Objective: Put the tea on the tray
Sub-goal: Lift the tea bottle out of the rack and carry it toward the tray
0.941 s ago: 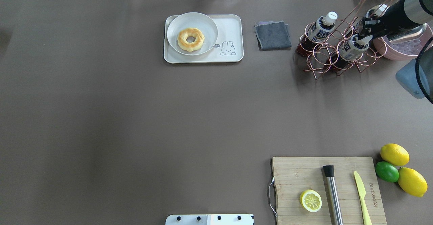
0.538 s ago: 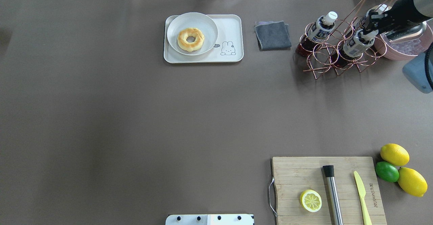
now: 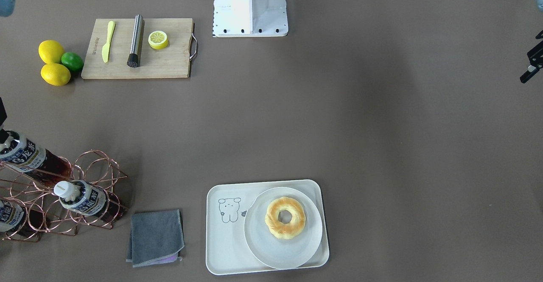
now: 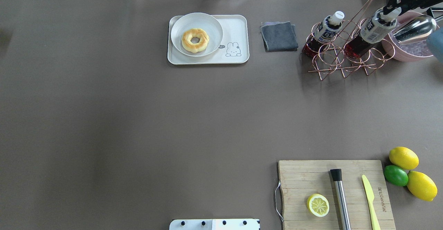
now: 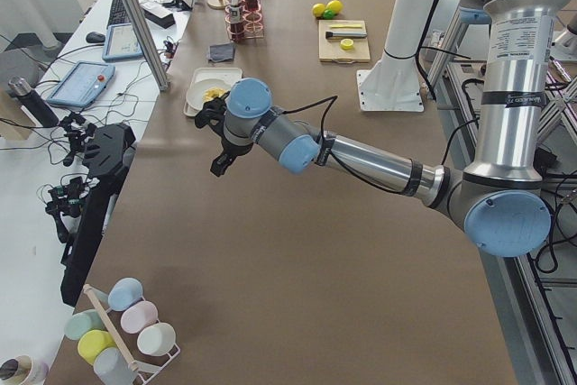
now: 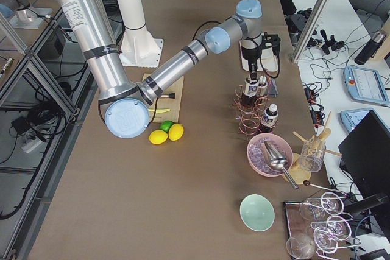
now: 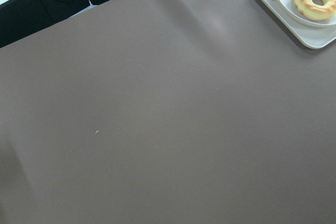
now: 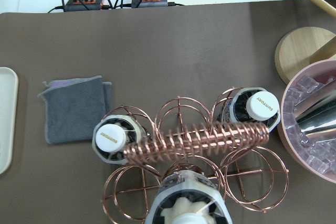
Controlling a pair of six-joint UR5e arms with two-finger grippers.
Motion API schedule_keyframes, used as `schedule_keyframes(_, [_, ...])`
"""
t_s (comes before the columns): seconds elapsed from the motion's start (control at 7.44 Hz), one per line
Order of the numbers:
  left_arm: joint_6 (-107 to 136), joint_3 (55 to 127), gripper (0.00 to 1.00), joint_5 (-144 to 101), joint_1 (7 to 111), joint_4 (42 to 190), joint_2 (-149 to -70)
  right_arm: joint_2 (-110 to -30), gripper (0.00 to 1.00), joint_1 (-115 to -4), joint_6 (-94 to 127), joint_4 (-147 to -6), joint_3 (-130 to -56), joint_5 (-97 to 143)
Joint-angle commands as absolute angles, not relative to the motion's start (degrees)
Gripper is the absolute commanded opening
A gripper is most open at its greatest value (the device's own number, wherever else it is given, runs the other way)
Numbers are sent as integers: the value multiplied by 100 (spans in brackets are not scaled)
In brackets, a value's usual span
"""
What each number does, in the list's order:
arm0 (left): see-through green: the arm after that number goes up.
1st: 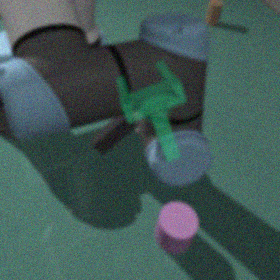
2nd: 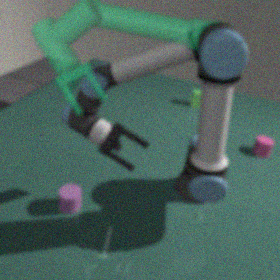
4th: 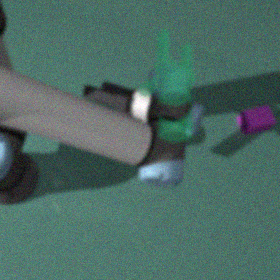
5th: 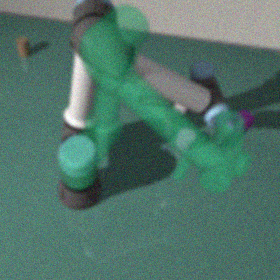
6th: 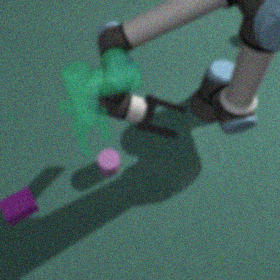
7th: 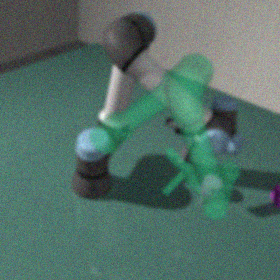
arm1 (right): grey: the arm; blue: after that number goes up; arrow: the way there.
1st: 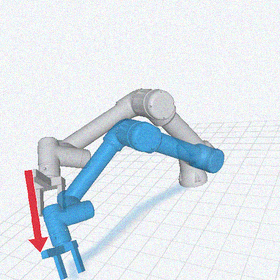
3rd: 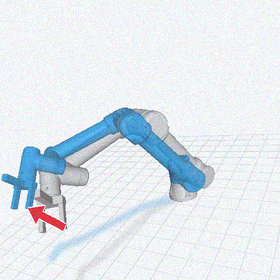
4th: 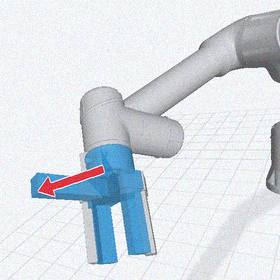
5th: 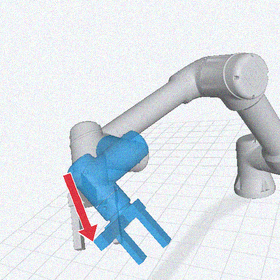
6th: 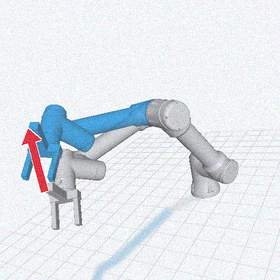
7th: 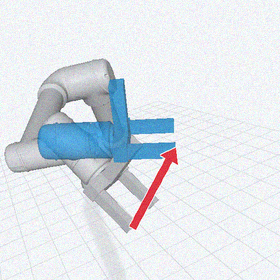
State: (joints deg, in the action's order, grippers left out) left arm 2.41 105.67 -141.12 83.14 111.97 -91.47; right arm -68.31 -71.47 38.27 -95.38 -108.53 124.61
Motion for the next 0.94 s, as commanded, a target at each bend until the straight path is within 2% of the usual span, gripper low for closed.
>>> schedule_keyframes(0.0, [342,10573,99,-14115,8253,11197,-9158,-6224,0,-7462,3814,-10683,-11213,12919])
schedule_keyframes(0.27, [343,10565,99,-14107,8253,11180,-9220,-5891,0,-7156,3928,-11789,-11862,12972])
schedule_keyframes(0.81, [580,10547,99,-14054,8113,11180,-9352,-4363,0,-5183,7022,-12199,-11621,12309])
